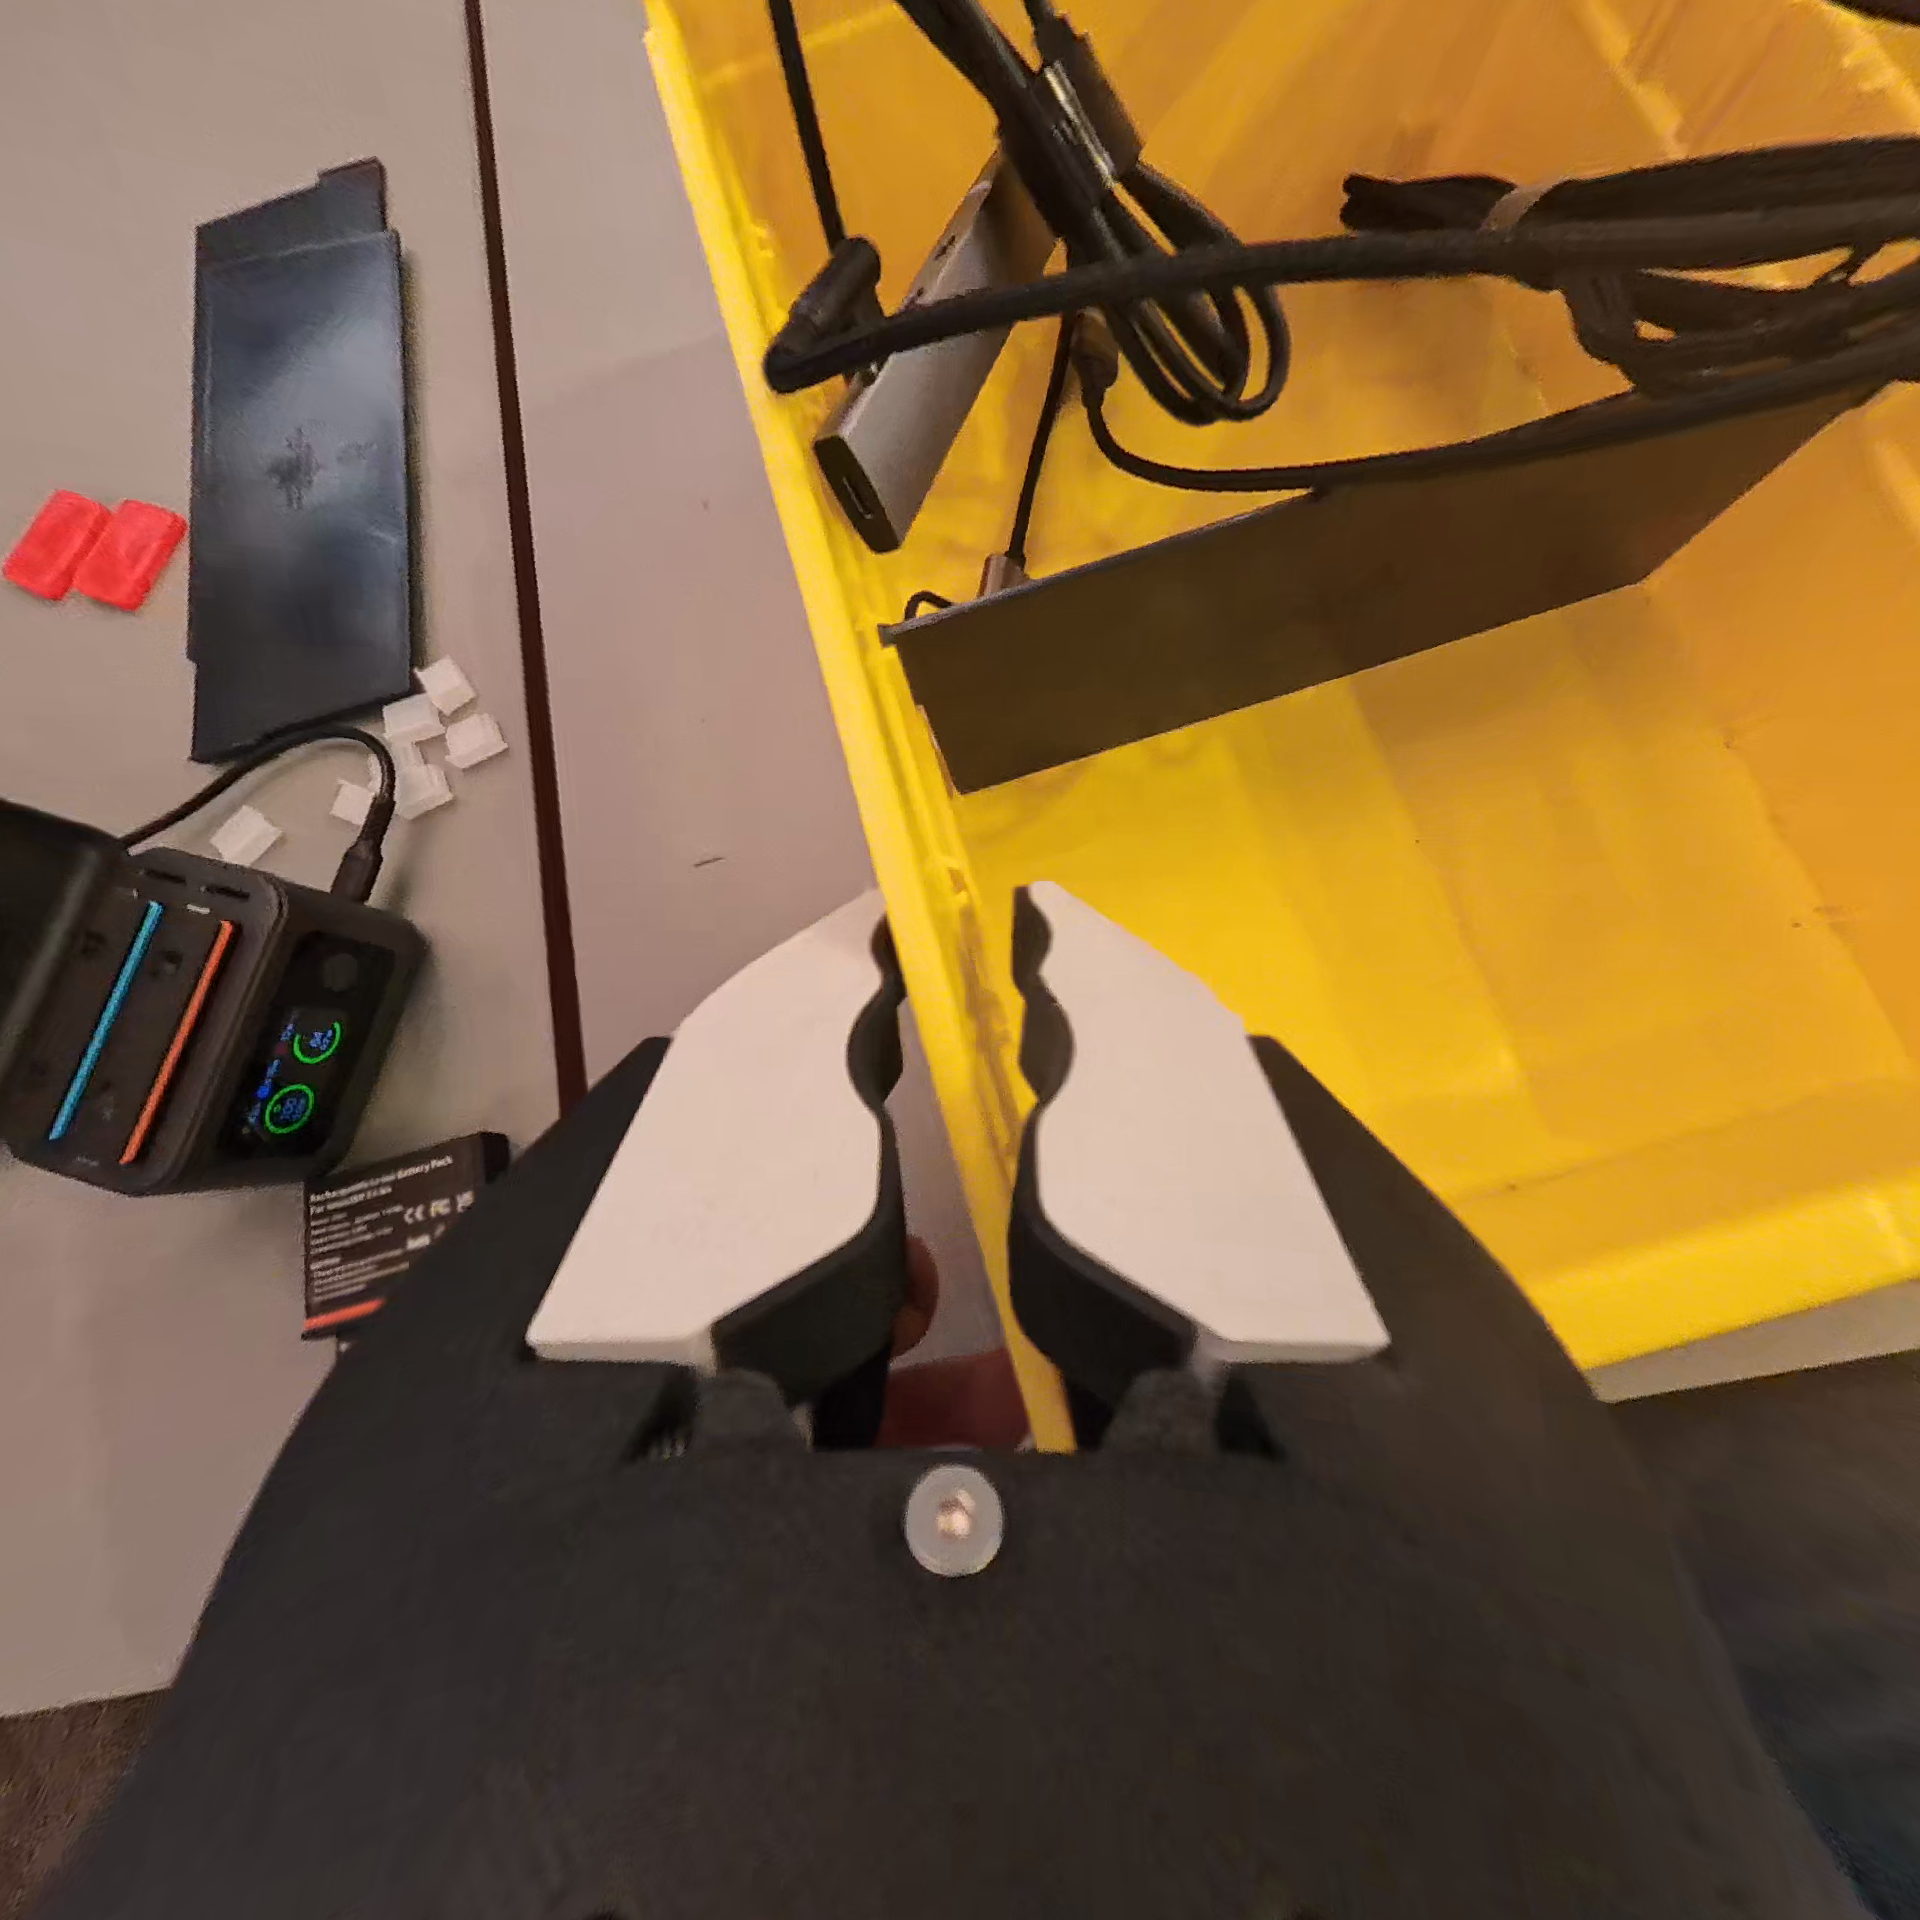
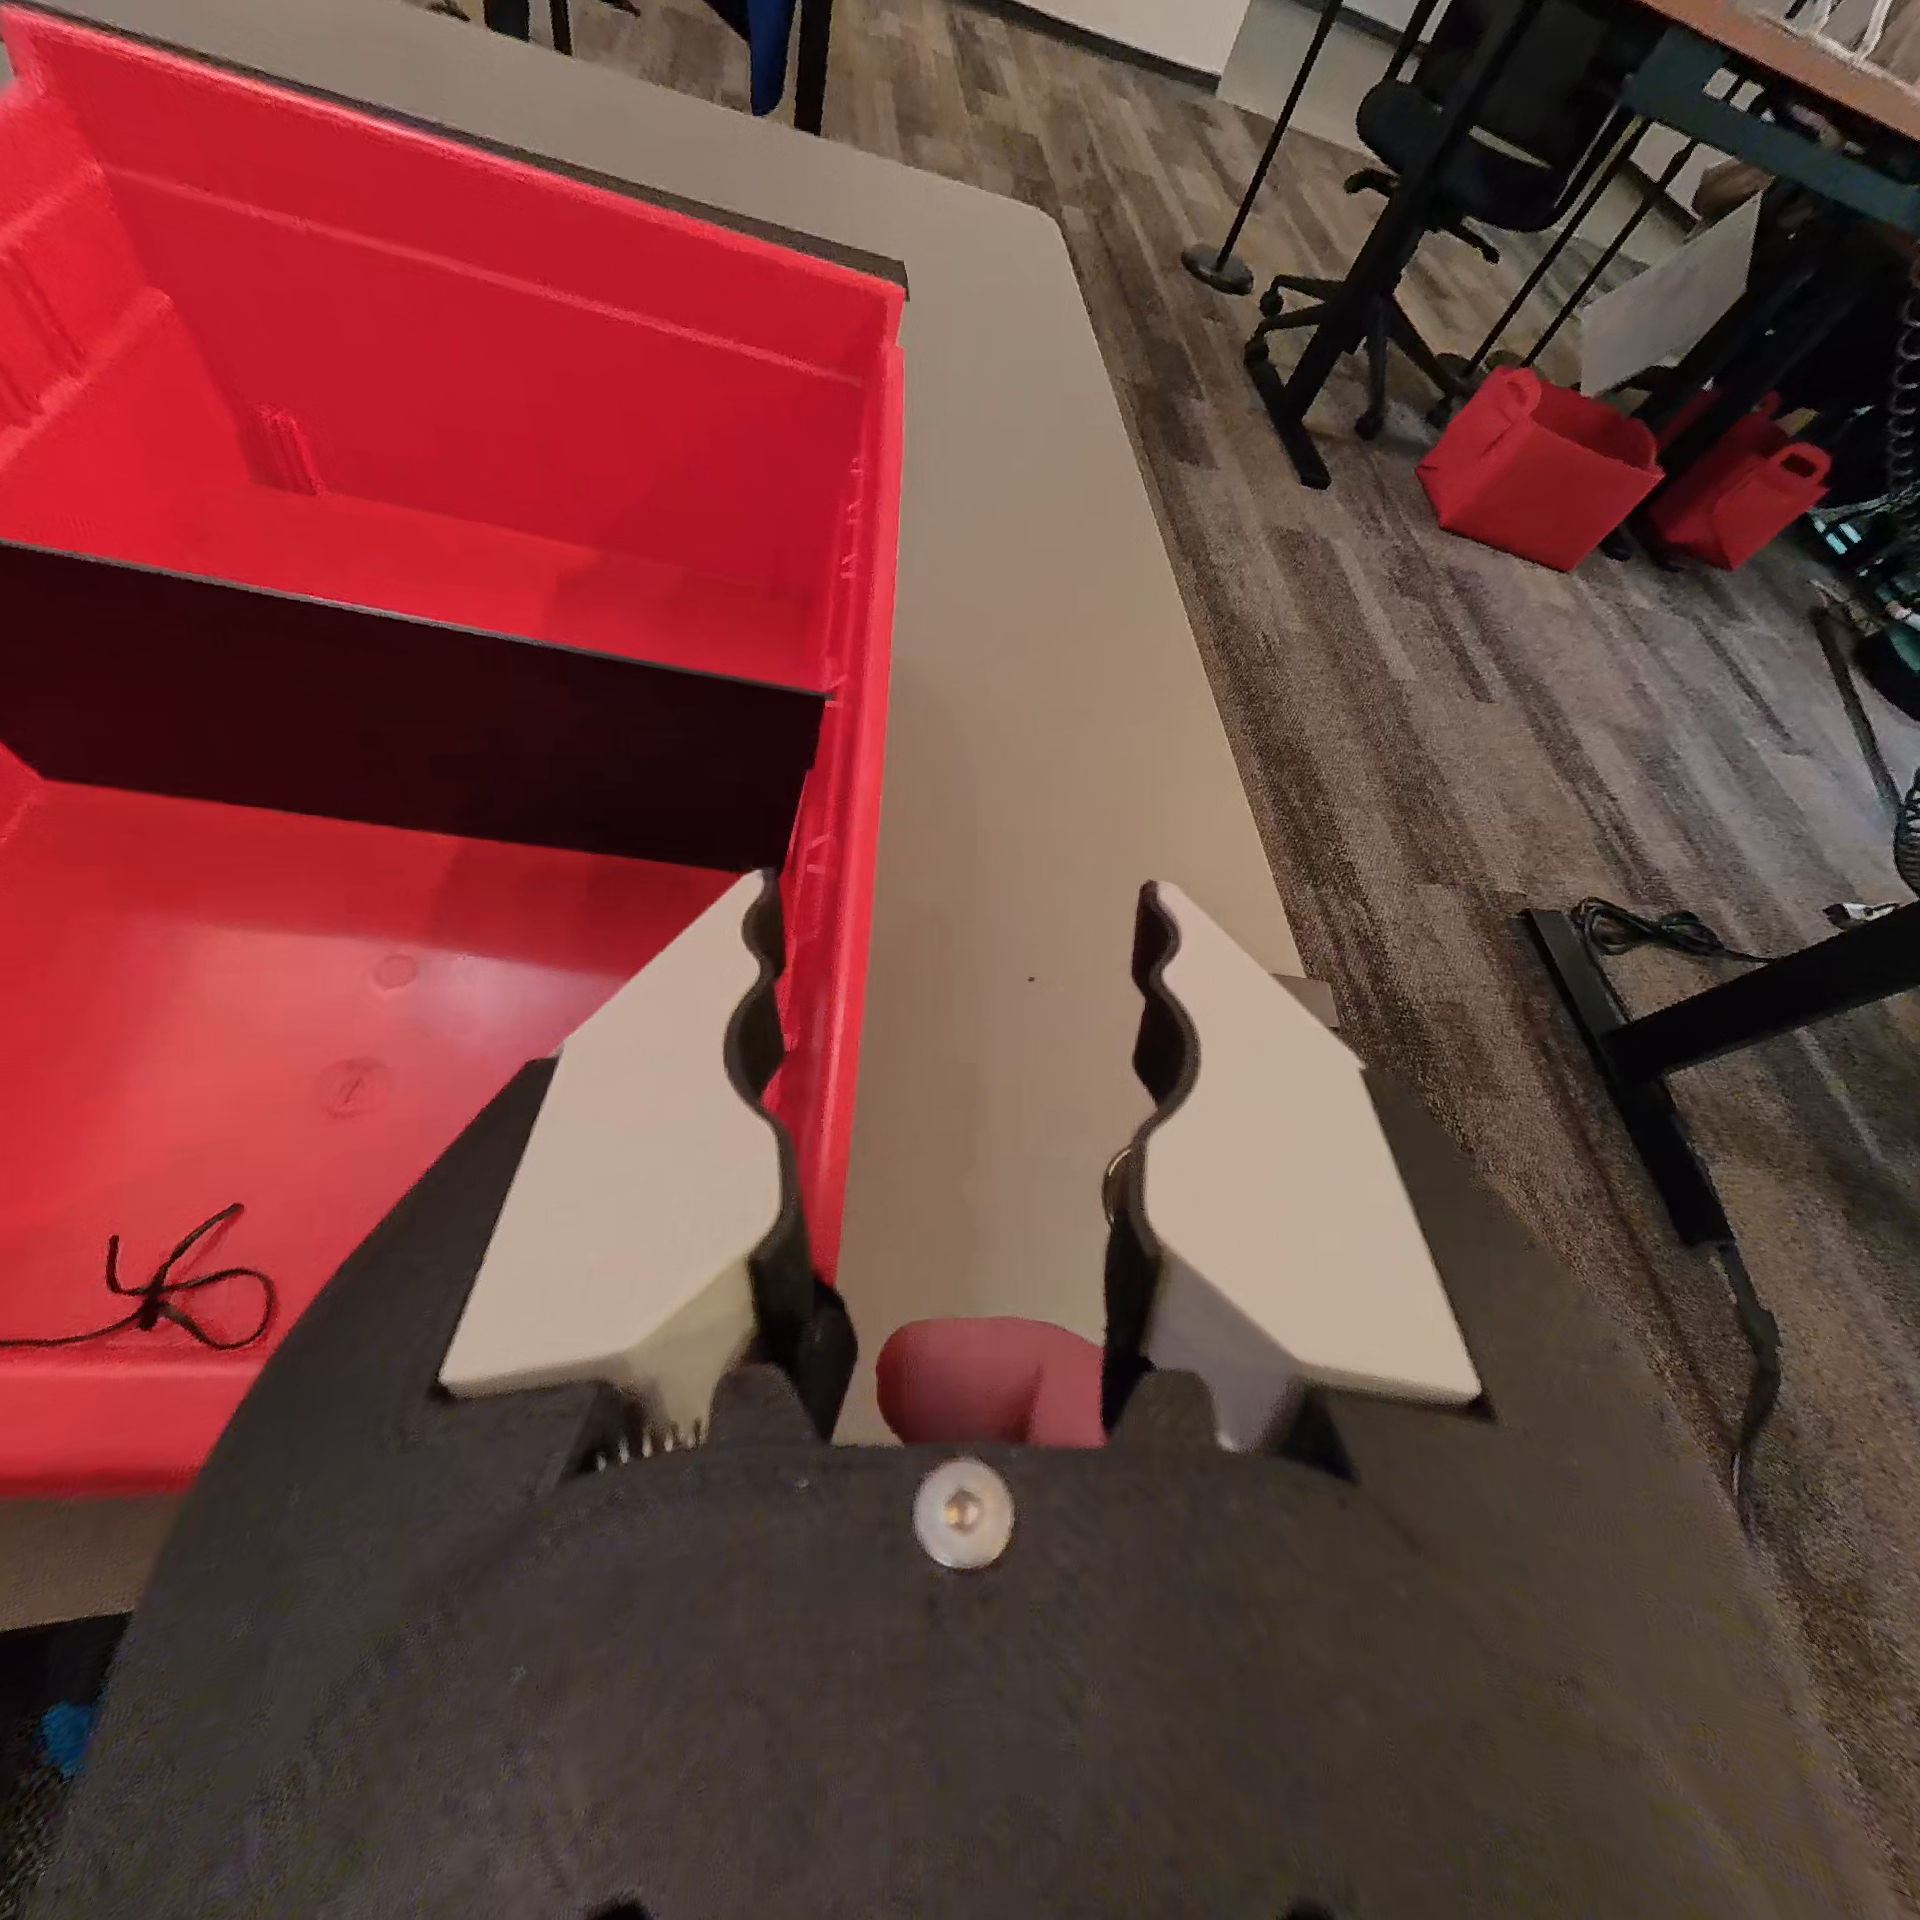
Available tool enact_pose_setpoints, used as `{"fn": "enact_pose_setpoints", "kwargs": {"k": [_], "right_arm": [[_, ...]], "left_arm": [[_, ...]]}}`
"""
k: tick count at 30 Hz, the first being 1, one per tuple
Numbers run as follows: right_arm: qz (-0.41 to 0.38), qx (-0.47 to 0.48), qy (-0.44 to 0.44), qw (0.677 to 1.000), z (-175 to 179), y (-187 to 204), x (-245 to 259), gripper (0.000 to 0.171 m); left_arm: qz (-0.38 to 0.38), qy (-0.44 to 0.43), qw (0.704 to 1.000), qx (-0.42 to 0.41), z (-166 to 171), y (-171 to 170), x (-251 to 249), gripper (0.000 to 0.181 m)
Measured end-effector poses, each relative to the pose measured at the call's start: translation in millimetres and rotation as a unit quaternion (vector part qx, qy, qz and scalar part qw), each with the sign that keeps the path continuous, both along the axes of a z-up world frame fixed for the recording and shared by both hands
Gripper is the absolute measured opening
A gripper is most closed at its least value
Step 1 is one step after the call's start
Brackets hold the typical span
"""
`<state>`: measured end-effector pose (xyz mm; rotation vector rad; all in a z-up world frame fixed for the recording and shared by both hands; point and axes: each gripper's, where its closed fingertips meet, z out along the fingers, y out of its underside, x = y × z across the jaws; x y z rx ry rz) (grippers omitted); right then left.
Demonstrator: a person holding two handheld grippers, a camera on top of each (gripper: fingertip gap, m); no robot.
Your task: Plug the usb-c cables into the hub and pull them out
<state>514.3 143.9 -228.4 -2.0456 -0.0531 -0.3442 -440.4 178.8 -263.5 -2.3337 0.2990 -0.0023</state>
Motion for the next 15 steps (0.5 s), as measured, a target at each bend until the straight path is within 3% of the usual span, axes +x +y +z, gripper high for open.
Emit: {"fn": "enact_pose_setpoints", "kwargs": {"k": [2, 5, 9, 11, 15], "right_arm": [[-0.002, 0.005, -0.003, 1.000, 3, -2, -1, 0.065], [-0.009, 0.022, -0.037, 0.999, 14, -6, 0, 0.066], [-0.006, -0.008, -0.065, 0.998, 9, -6, 1, 0.056], [-0.017, -0.020, -0.081, 0.996, 1, -4, 8, 0.047], [-0.034, -0.013, -0.099, 0.994, 3, -1, 14, 0.051]], "left_arm": [[0.001, -0.016, 1.000, 0.013, 7, 2, -2, 0.013], [0.015, -0.003, 0.999, 0.029, 17, 6, -13, 0.020], [0.036, 0.016, 0.996, 0.073, 43, 7, -22, 0.055], [0.045, 0.054, 0.990, 0.122, 72, 10, -20, 0.058], [-0.022, 0.071, 0.981, 0.181, 124, 24, 44, 0.058]]}}
